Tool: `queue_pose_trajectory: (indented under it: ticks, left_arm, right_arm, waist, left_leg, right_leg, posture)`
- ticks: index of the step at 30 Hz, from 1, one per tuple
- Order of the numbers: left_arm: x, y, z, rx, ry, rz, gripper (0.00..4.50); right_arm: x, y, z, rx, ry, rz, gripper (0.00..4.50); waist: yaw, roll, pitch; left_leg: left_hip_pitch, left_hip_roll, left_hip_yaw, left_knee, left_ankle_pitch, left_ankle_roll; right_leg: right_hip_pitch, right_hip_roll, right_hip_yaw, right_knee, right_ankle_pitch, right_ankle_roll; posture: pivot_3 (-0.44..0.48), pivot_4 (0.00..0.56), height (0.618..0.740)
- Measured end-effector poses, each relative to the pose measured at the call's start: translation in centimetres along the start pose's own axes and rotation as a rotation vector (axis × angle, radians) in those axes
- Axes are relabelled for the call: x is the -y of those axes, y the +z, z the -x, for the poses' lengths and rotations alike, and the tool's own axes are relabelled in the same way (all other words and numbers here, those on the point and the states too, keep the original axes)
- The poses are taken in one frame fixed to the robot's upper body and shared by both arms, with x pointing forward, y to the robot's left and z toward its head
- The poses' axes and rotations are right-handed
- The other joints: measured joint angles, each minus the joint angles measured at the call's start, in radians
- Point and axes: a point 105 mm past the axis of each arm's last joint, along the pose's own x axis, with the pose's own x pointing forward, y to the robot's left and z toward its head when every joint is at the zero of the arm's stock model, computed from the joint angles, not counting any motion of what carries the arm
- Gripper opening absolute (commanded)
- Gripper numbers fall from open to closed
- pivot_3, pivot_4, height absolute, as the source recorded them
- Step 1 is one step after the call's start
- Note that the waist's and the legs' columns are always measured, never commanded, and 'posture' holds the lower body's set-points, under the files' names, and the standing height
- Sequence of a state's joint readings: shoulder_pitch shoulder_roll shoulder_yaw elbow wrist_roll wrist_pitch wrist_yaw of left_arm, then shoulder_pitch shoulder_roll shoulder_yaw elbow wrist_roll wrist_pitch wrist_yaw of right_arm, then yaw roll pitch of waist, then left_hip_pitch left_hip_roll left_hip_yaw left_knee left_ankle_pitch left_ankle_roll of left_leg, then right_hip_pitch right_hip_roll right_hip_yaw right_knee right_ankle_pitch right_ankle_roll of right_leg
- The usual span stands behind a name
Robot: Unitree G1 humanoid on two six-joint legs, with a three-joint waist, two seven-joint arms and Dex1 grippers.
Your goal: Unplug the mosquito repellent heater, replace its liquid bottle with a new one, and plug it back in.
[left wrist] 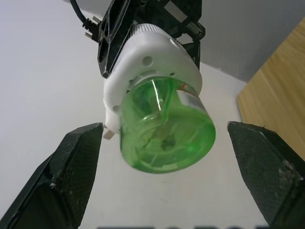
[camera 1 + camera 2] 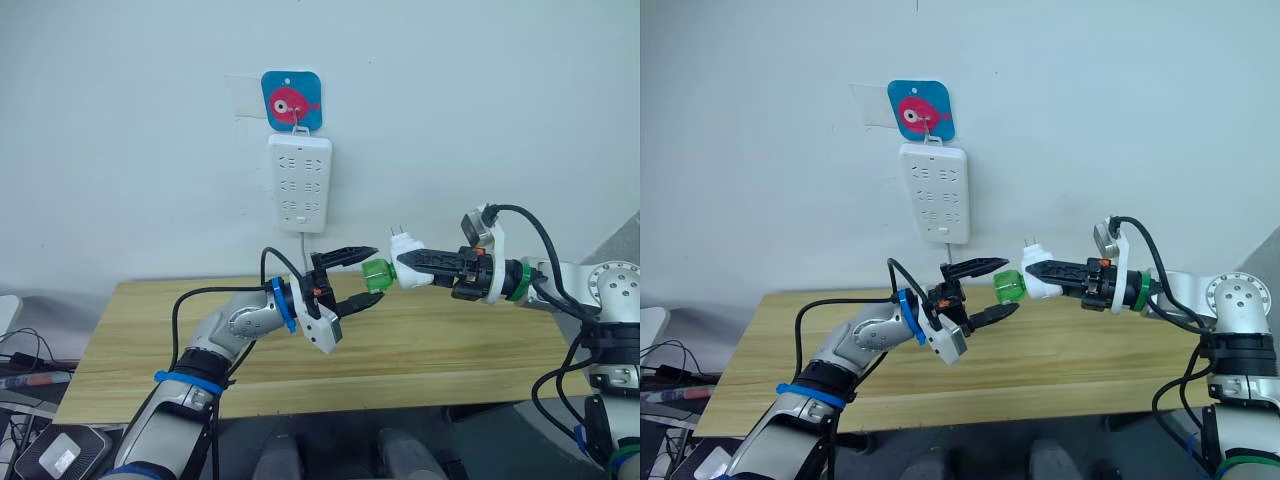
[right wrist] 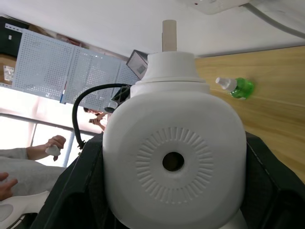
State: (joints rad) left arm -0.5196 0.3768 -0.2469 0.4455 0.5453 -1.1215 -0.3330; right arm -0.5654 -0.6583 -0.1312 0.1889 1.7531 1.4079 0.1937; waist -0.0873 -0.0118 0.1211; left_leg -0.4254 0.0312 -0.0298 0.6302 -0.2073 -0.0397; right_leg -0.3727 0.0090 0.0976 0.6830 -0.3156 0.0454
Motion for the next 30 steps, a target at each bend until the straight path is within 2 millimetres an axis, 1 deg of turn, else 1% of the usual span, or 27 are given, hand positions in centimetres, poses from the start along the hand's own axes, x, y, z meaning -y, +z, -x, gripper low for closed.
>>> queue_pose_trajectory:
  ticks: [5,8,12,13,22,23,26,28,30]
  left_arm:
    - [-0.1,-0.1,-0.5,0.012,0.005,-0.01,4.46]
    - [-0.2,0.0,-0.7,0.028,0.012,-0.016,3.87]
    - [-0.1,0.3,-0.6,0.045,0.01,-0.019,2.56]
    - [-0.2,0.3,-0.6,0.049,0.014,-0.019,2.33]
    - [-0.3,0.6,-0.4,0.063,0.019,0.009,2.29]
    - [-0.3,0.5,-0.5,0.06,0.014,0.034,2.29]
    - [0.0,0.6,-0.9,0.037,0.0,0.226,2.29]
    - [0.2,0.7,-1.1,0.012,-0.017,0.396,2.29]
    - [0.2,0.9,-1.4,-0.011,-0.031,0.667,2.29]
  right_arm:
    - [-0.4,0.0,-0.1,0.004,0.01,0.003,2.99]
    - [-0.5,-0.2,-0.2,0.008,0.015,0.003,2.99]
    - [-0.1,-0.6,-0.1,0.007,0.0,-0.016,2.99]
    - [-0.1,-0.6,-0.1,0.008,-0.002,-0.017,2.99]
    - [-0.3,-0.7,-0.2,0.002,0.01,-0.022,2.99]
    - [-0.2,-0.7,-0.2,0.002,0.008,-0.022,2.99]
    - [-0.1,-0.5,0.1,0.006,-0.008,-0.017,2.99]
    - [-0.1,-0.5,0.3,0.001,-0.015,-0.011,2.99]
    - [0.0,-0.5,0.4,-0.002,-0.019,-0.002,2.99]
  waist:
    - [-0.002,0.0,0.0]
    - [-0.002,0.0,0.0]
    - [-0.003,0.0,0.0]
    - [-0.003,0.0,0.0]
    - [-0.003,0.0,0.0]
    - [-0.003,0.0,0.0]
    - [-0.009,0.0,0.0]
    - [-0.013,0.0,0.0]
    - [-0.02,0.0,0.0]
  left_leg:
    - [0.0,0.0,0.0,0.0,0.0,0.0]
    - [0.0,0.0,0.0,0.0,0.0,0.0]
    - [0.0,0.0,0.0,0.0,0.0,0.0]
    - [0.0,0.0,0.0,0.0,0.0,0.0]
    - [0.0,0.0,0.0,0.001,0.0,0.0]
    - [0.0,0.0,0.0,0.001,0.0,0.0]
    - [0.0,0.0,0.0,0.001,0.0,0.0]
    - [0.0,0.0,-0.001,0.001,0.0,0.0]
    - [0.0,0.0,-0.002,0.001,0.0,0.0]
  right_leg:
    - [0.0,0.0,0.0,0.001,0.0,0.0]
    - [0.0,0.0,0.0,0.001,0.0,0.0]
    - [0.0,0.0,0.0,0.001,0.0,0.0]
    - [0.0,0.0,0.0,0.001,0.0,0.0]
    - [0.0,0.0,0.0,0.002,0.0,0.0]
    - [0.0,0.0,0.0,0.002,0.0,0.0]
    - [0.0,0.0,0.0,0.002,0.0,0.0]
    - [0.0,0.0,-0.001,0.003,0.0,0.0]
    - [0.0,0.001,-0.001,0.004,0.0,0.0]
  posture:
    - [-0.105,0.086,0.74]
    - [-0.108,0.086,0.74]
    - [-0.109,0.086,0.74]
    - [-0.109,0.087,0.74]
    - [-0.103,0.09,0.74]
    - [-0.103,0.093,0.74]
    - [-0.101,0.094,0.74]
    - [-0.102,0.097,0.74]
    - [-0.097,0.098,0.74]
